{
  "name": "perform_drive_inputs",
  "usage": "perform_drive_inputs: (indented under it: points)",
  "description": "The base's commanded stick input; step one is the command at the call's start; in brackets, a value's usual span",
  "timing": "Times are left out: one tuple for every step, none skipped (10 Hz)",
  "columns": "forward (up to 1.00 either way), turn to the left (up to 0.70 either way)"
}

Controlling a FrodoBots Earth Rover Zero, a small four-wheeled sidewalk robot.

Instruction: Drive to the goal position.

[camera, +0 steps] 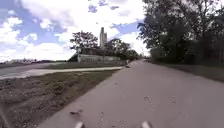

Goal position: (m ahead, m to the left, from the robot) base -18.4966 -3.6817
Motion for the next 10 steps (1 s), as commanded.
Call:
perform_drive_inputs:
  points:
    - [0.00, 0.00]
    - [0.00, 0.00]
    - [0.00, 0.00]
    - [0.00, 0.00]
    - [0.18, -0.07]
    - [0.62, -0.24]
    - [0.70, -0.27]
    - [0.70, -0.27]
    - [0.70, -0.27]
    - [0.70, -0.27]
